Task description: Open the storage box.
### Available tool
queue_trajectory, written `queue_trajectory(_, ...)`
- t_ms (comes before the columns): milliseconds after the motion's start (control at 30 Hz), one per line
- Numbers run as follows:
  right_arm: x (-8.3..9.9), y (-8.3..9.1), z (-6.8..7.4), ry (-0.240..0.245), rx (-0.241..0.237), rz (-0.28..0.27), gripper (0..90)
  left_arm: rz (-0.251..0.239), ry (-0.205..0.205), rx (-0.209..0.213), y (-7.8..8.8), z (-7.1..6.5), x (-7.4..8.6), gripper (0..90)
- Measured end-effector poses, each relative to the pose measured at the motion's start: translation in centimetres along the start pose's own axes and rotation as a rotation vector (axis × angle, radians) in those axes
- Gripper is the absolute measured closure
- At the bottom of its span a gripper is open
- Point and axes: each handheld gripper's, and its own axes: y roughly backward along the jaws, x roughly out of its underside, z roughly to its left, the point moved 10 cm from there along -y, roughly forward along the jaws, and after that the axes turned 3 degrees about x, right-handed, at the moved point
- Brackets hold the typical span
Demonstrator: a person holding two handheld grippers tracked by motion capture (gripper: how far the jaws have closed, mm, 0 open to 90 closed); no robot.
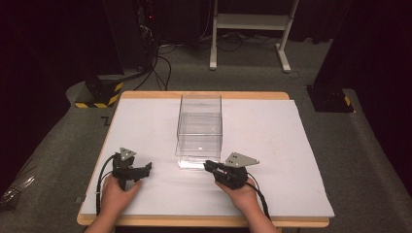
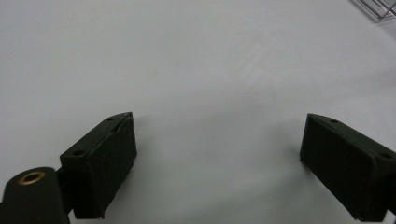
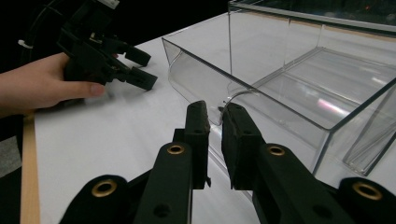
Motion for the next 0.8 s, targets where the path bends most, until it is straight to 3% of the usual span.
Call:
queue_trajectory(233, 0.7, 0.6, 0.9, 0.008, -0.021, 0.007, 80.6, 0.0, 0.0, 0.0, 0.0, 0.0, 0.0, 11.0)
queue_trajectory(533, 1.2, 1.5, 1.1, -0.006, -0.035, 0.0, 83.5, 0.0, 0.0, 0.0, 0.0, 0.0, 0.0, 11.0)
queue_trajectory(667, 1.2, 1.3, 1.2, -0.013, -0.071, 0.009, 77.2, 0.0, 0.0, 0.0, 0.0, 0.0, 0.0, 11.0)
queue_trajectory(800, 1.3, 0.6, 1.5, 0.012, -0.078, 0.032, 74.4, 0.0, 0.0, 0.0, 0.0, 0.0, 0.0, 11.0)
